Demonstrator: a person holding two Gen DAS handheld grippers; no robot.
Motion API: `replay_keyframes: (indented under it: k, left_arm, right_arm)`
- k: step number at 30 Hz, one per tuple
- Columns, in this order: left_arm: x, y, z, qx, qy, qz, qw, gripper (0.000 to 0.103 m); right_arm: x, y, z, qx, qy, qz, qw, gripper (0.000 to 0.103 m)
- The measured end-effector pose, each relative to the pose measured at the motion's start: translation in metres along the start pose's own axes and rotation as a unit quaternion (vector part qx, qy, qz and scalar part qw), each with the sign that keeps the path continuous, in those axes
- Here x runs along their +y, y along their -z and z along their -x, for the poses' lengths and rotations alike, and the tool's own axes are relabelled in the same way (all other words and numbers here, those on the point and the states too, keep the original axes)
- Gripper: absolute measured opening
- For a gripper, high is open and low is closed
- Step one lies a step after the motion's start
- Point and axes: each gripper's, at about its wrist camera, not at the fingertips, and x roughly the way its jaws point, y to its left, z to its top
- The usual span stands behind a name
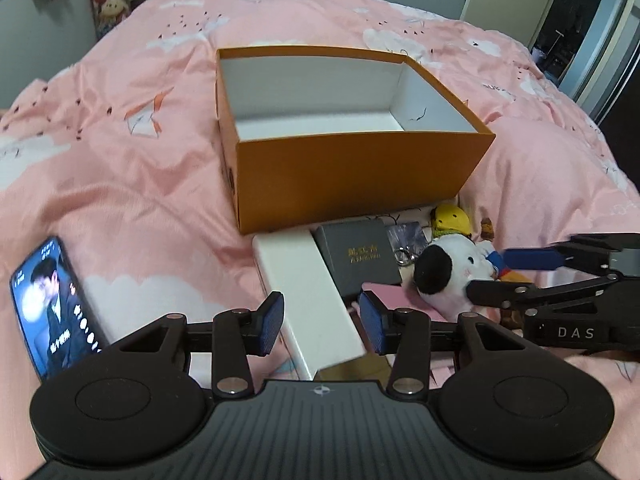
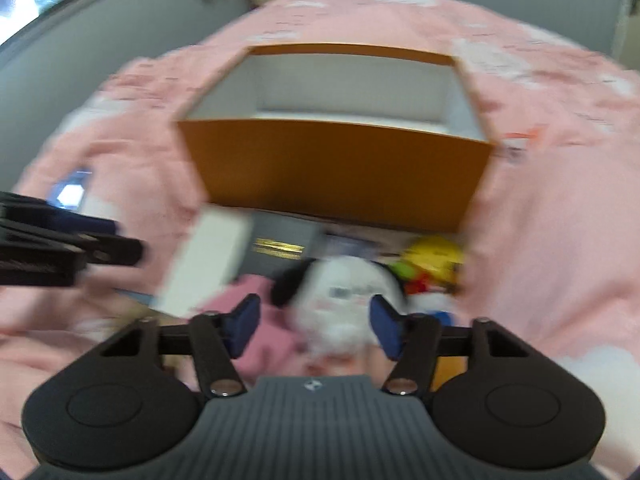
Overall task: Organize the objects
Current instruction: 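Move the right tool down to the small tan cardboard box, then grasp the tan box with the right tool while the left tool approaches the white box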
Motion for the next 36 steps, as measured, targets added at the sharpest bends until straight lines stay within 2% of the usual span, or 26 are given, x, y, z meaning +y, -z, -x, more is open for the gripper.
replay_keyframes:
  k: [2,4,8,12,15,17,19,25,32,36]
  left_arm:
    - [0.005,0.002,0.002,0.014,0.004,0.005,0.9999,0.037]
    - [0.009,0.006,0.003,0.026,0.006,0.009,0.9996,0.030]
    - [0.012,0.015,0.005,0.046,0.018,-0.008,0.9987,0.030]
    - [0.004,0.027,0.011,0.068,0.044,-0.045,0.9956,0.030]
    - [-0.002,0.033,0.012,0.085,0.048,-0.064,0.9931,0.030]
    - [-0.005,0.036,0.009,0.102,0.055,-0.078,0.9901,0.030]
    - [-0.007,0.038,0.005,0.118,0.059,-0.090,0.9871,0.030]
    - [-0.009,0.038,-0.005,0.166,0.077,-0.116,0.9762,0.029]
    - [-0.008,0.036,-0.010,0.185,0.081,-0.132,0.9704,0.029]
    - [-0.007,0.034,-0.010,0.189,0.080,-0.133,0.9697,0.029]
  right_arm:
    - [0.008,-0.006,-0.004,0.016,-0.054,0.002,0.998,0.051]
    - [0.018,-0.009,-0.011,0.035,-0.088,0.013,0.995,0.044]
    - [0.041,-0.011,-0.024,0.072,-0.140,0.071,0.985,0.044]
    - [0.055,-0.020,-0.030,0.102,-0.157,0.151,0.971,0.045]
    - [0.068,-0.026,-0.036,0.131,-0.175,0.238,0.946,0.047]
    - [0.078,-0.025,-0.038,0.141,-0.174,0.298,0.928,0.059]
    - [0.088,-0.025,-0.045,0.148,-0.164,0.349,0.911,0.060]
    - [0.103,-0.025,-0.064,0.199,-0.187,0.418,0.867,0.058]
    - [0.116,-0.023,-0.081,0.217,-0.211,0.465,0.832,0.058]
    - [0.116,-0.025,-0.091,0.231,-0.226,0.462,0.826,0.060]
